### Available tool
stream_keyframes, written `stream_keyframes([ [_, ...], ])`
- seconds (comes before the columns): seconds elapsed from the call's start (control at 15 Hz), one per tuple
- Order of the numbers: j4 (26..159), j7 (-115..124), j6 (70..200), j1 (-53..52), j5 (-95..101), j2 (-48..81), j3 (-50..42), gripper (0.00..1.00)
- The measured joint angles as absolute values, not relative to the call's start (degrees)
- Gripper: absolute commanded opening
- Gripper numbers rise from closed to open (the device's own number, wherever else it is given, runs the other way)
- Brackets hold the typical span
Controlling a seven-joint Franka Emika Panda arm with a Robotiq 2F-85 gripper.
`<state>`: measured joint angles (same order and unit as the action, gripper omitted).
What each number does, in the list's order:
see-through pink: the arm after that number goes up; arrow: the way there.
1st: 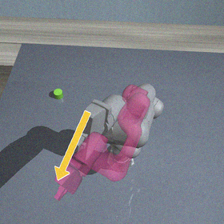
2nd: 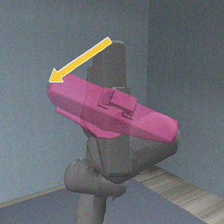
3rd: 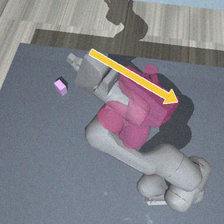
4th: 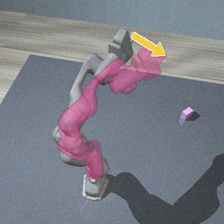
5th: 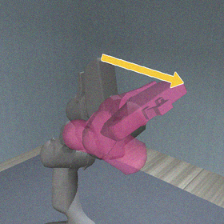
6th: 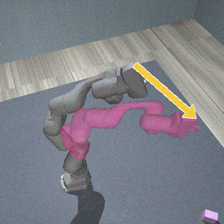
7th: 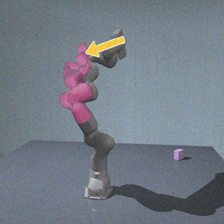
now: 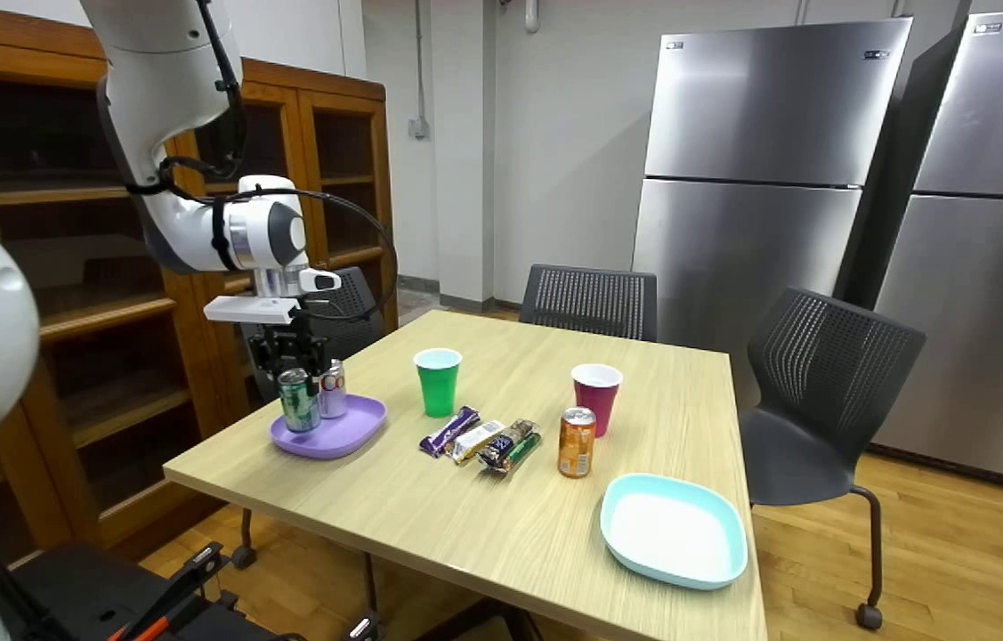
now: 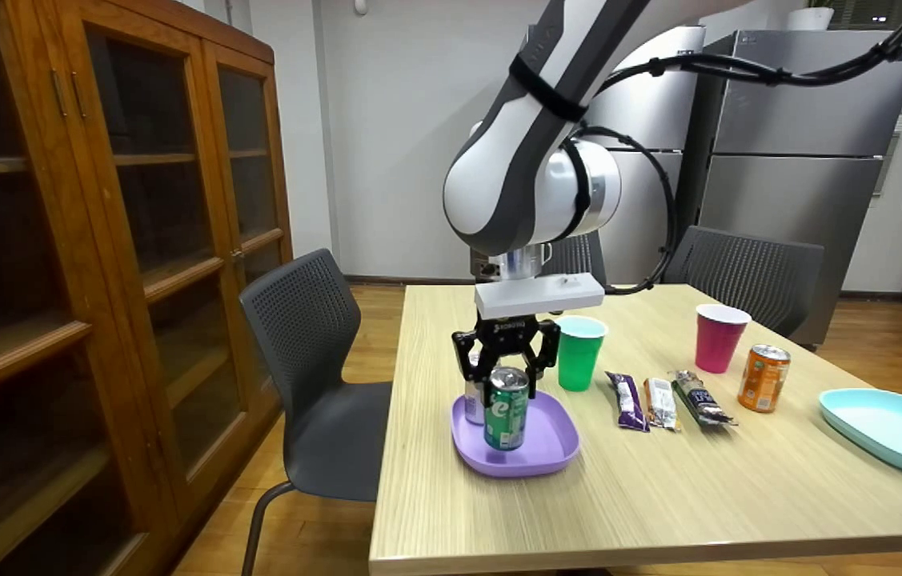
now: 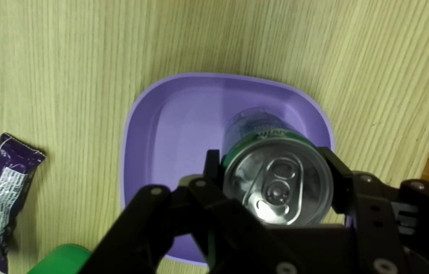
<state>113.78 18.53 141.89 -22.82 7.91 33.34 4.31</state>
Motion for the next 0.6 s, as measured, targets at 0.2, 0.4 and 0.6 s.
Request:
stream_keyframes([
  [0.2,111.3,17.9,140.8,-22.9,7.9,35.1,4.4,0.39],
  [0.4,109.4,17.3,140.0,-23.0,7.9,36.7,4.6,0.39],
  [0.6,108.0,16.9,139.1,-23.2,7.9,37.8,4.6,0.39],
])
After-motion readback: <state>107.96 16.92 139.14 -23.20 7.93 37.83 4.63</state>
